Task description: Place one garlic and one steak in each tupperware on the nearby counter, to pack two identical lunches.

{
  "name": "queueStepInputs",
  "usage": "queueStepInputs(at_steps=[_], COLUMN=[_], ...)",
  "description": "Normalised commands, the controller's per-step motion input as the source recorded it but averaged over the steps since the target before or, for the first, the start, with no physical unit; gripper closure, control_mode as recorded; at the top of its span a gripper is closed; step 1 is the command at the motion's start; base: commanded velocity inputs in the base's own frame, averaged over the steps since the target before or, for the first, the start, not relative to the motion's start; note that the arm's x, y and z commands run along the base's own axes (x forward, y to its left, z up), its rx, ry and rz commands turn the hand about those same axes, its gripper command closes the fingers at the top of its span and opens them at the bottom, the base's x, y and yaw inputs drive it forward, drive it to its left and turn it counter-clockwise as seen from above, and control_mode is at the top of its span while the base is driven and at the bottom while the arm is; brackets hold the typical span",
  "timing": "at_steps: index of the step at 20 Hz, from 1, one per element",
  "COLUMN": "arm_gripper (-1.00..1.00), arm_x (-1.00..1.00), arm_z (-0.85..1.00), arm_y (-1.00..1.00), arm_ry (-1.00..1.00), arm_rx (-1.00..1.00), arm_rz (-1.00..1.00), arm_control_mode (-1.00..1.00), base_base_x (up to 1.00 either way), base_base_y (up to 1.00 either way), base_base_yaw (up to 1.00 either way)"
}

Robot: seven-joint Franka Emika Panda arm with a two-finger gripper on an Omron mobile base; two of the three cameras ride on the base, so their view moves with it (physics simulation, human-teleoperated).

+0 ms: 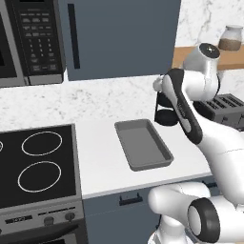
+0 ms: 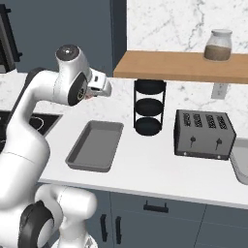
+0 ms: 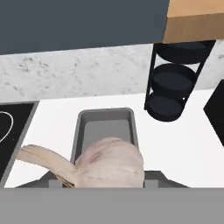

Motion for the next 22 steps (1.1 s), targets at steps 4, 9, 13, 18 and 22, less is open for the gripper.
queueStepInputs(at_steps=[4,9,13,18,22], arm_gripper=[1.0,1.0,1.0,1.0,1.0], arm_x=[0.15,0.23,0.12,0.02,0.29], arm_z=[-1.0,-1.0,-1.0,-1.0,-1.0], arm_y=[0.11,-0.03,0.05,0.24,0.41], arm_ry=[0.46,0.34,0.22,0.12,0.01], arm_rx=[-0.18,0.01,0.08,0.04,0.0], arm_rz=[-0.04,-0.01,0.0,0.0,0.0], arm_control_mode=[-1.0,-1.0,-1.0,-1.0,-1.0], base_base_x=[0.0,0.0,0.0,0.0,0.0], base_base_y=[0.0,0.0,0.0,0.0,0.0], base_base_yaw=[0.0,0.0,0.0,0.0,0.0])
